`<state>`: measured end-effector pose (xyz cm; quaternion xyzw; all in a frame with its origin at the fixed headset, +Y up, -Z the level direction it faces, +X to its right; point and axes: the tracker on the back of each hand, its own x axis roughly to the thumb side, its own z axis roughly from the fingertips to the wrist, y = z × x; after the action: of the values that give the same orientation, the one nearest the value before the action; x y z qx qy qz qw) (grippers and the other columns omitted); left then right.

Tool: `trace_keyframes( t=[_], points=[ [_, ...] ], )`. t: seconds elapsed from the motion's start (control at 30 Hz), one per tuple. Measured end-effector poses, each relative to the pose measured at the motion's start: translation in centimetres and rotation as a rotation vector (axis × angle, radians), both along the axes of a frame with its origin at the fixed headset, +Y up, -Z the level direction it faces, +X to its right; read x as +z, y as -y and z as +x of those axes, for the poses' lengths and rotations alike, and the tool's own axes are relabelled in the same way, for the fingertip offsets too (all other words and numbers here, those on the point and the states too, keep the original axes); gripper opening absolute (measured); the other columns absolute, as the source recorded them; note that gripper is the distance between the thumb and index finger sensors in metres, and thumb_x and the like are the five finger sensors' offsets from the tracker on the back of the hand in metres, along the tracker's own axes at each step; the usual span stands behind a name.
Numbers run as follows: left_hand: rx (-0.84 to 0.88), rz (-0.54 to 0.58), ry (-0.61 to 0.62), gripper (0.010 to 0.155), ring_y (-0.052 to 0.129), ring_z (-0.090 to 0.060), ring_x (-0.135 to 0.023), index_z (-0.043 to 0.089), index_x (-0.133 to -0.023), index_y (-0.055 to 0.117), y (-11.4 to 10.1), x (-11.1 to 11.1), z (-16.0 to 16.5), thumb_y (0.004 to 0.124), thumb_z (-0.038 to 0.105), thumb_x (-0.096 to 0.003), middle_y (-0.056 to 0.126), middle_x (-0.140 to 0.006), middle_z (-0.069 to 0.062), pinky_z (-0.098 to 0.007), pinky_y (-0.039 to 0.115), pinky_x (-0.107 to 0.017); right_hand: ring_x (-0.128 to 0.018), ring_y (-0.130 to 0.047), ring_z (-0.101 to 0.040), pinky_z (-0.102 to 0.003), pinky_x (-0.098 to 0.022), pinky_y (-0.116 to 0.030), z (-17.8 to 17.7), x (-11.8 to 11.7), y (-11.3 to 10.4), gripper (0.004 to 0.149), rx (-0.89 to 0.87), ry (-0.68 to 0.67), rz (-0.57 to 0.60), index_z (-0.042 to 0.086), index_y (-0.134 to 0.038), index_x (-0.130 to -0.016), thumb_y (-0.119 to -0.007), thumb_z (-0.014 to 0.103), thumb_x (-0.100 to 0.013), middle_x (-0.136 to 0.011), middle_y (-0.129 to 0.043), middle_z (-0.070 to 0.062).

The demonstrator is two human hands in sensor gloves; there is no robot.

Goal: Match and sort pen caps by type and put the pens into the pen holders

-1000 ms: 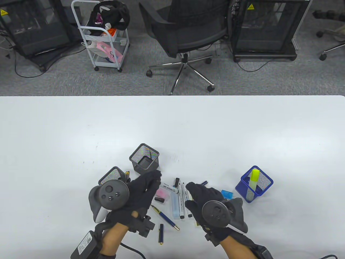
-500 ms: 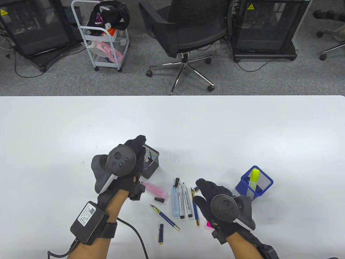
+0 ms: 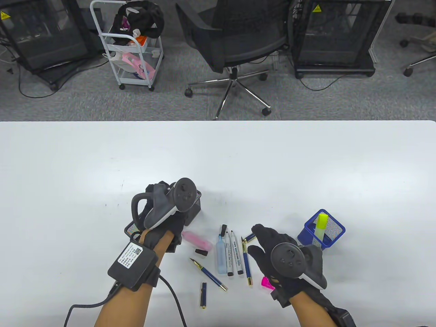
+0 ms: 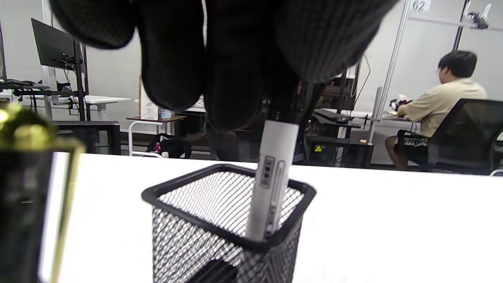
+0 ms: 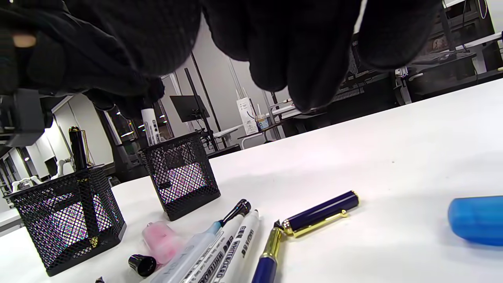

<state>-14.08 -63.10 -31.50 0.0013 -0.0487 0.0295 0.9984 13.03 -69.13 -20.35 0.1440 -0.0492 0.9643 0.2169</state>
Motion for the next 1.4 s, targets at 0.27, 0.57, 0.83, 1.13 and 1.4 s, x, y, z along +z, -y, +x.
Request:
trace_keyframes(
  t=[0.27,0.57,0.83,1.13,1.4],
  points=[
    [-0.036,-0.060,-0.032,0.047,0.092,-0.044,-0.086,0.022,-0.090,0.090,0.9,-0.5,-0.2,0.080,0.040,-0.0480,0.103,-0.087,-0.012,-0.076,0.060,-0.065,-0.074,-0.097,-0.039,-0.063,-0.060,-0.075,0.0,0.0,0.0,0.064,0.006,0.000,-0.009,0.011,-0.066,-0.097,-0.082,0.045,-0.046,-0.090,-0.083,-0.020],
    [-0.119,-0.097,-0.045,0.050,0.085,-0.048,-0.091,0.020,-0.093,0.087,0.9,-0.4,-0.1,0.080,0.041,-0.0478,0.098,-0.093,-0.014,-0.078,0.055,-0.065,-0.075,-0.097,-0.040,-0.063,-0.060,-0.075,0.1,0.0,0.0,0.064,0.008,-0.002,-0.014,0.011,-0.066,-0.097,-0.081,0.046,-0.046,-0.090,-0.083,-0.020],
    [-0.158,0.142,0.147,0.056,0.085,-0.044,-0.089,0.024,-0.100,0.078,-2.4,3.5,2.7,0.084,0.040,-0.0465,0.088,-0.100,-0.015,-0.074,0.059,-0.065,-0.075,-0.097,-0.040,-0.063,-0.060,-0.075,0.4,0.0,-0.1,0.065,0.000,0.007,-0.005,0.011,-0.065,-0.098,-0.082,0.046,-0.046,-0.091,-0.083,-0.020],
    [-0.305,0.041,0.394,0.051,0.105,-0.030,-0.067,0.028,-0.093,0.086,2.1,7.3,5.5,0.092,0.032,-0.0430,0.099,-0.092,-0.009,-0.060,0.082,-0.053,-0.075,-0.097,-0.040,-0.062,-0.060,-0.075,0.5,0.0,0.0,0.065,0.001,0.006,-0.005,0.011,-0.065,-0.098,-0.082,0.047,-0.046,-0.091,-0.082,-0.020],
    [-0.430,-0.146,0.354,0.053,0.106,-0.037,-0.072,0.025,-0.095,0.086,7.5,6.4,5.7,0.095,0.027,-0.0423,0.098,-0.094,-0.012,-0.060,0.083,-0.052,-0.076,-0.096,-0.040,-0.062,-0.060,-0.075,0.3,0.0,0.0,0.065,0.004,0.003,-0.007,0.012,-0.065,-0.098,-0.082,0.047,-0.046,-0.091,-0.082,-0.020]
  ],
)
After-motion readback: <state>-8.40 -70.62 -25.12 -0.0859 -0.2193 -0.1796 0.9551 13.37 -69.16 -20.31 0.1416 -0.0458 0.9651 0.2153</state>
